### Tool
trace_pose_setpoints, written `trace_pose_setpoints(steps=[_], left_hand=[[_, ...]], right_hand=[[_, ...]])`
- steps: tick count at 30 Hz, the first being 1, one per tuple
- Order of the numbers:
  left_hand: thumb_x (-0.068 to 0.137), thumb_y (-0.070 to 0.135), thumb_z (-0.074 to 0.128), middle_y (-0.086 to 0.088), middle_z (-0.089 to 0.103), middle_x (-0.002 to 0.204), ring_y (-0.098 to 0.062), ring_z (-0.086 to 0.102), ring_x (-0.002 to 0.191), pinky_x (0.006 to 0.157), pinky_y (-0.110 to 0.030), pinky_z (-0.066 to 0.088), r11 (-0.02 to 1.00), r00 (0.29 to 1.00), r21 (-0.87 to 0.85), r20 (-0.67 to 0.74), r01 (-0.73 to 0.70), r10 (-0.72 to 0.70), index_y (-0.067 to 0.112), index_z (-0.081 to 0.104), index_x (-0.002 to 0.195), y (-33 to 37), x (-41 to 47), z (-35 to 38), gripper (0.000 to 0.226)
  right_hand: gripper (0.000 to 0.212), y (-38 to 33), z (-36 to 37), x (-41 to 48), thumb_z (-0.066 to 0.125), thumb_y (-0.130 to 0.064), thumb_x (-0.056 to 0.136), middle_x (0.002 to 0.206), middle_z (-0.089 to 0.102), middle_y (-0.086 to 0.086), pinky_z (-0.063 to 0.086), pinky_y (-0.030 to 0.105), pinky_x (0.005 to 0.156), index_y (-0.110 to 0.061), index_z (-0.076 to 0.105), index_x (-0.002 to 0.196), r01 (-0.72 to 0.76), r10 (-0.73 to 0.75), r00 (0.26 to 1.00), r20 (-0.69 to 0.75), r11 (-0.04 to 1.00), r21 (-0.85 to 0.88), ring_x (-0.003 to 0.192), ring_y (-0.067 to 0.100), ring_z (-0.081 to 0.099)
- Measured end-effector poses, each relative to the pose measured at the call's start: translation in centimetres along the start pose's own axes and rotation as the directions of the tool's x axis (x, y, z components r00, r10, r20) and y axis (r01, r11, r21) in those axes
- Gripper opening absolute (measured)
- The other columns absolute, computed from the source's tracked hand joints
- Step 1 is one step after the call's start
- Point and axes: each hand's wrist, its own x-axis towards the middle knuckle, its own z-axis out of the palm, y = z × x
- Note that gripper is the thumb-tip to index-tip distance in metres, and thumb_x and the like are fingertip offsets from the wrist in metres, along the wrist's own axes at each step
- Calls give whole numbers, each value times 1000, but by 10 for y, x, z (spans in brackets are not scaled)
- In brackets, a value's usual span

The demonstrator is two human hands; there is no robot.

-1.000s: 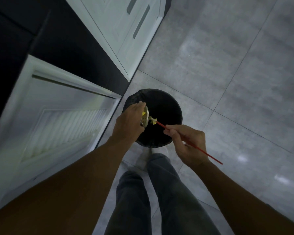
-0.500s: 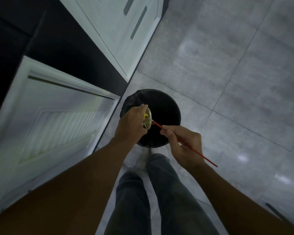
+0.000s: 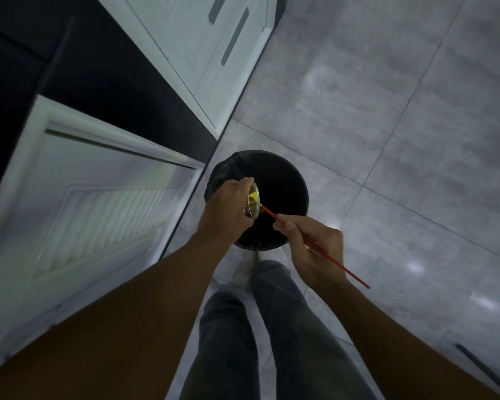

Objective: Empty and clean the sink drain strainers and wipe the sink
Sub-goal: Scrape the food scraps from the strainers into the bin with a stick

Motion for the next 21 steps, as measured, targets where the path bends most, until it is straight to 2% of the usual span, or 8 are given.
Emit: trace_pose_setpoints(steps=[3, 6, 13, 17, 19, 21], left_hand=[[73, 19, 86, -11, 55, 137, -26, 55, 127, 100, -29, 45, 1000, 1000, -20, -7, -7, 7, 16, 41, 148, 2, 1, 1, 88], [73, 21, 87, -11, 56, 136, -26, 55, 126, 100, -30, 46, 1000, 1000, -9, -5, -3, 3, 16, 42, 148, 0, 3, -1, 88], [71, 22, 88, -12, 56, 136, -27, 56, 124, 97, -33, 50, 999, 1000, 37, 7, 1, -2, 16, 41, 148, 0, 6, -1, 91], [70, 17, 88, -12, 57, 134, -27, 57, 122, 95, -32, 49, 999, 1000, 32, -9, 2, -1, 16, 43, 147, 0, 5, 0, 90], [71, 17, 87, -13, 55, 136, -28, 55, 126, 100, -34, 48, 1000, 1000, 21, 0, -5, 5, 15, 42, 148, 1, 5, 0, 89], [73, 18, 86, -12, 55, 138, -27, 54, 128, 102, -34, 47, 1000, 1000, 14, 20, -23, 23, 15, 41, 149, 1, 5, 0, 88]], right_hand=[[24, -1, 8, 5, 53, -21, 102, 97, 75, -7, 56, 12, 79, -15, 75, 108, 1, -1, 998, 65, 1000, -1, 87, 2, 70], [21, 4, 8, 7, 55, -17, 101, 95, 71, -14, 56, 12, 76, -18, 75, 108, -31, 33, 999, 41, 999, -29, 85, 0, 69], [23, 6, 1, -1, 55, -20, 100, 102, 77, -1, 60, 22, 84, -12, 75, 108, -63, 62, 995, -77, 998, -16, 94, 7, 72], [21, 1, 4, 1, 56, -17, 100, 100, 77, 2, 60, 23, 82, -10, 75, 106, -10, 12, 999, -35, 998, 62, 93, 7, 73], [23, -3, 8, 3, 54, -20, 101, 100, 77, 2, 61, 26, 84, -12, 75, 108, -63, 58, 998, 40, 988, 142, 93, 8, 74], [22, -7, 11, 6, 55, -19, 101, 103, 77, 2, 61, 30, 87, -13, 73, 111, -219, 193, 974, 117, 935, 280, 95, 11, 75]])
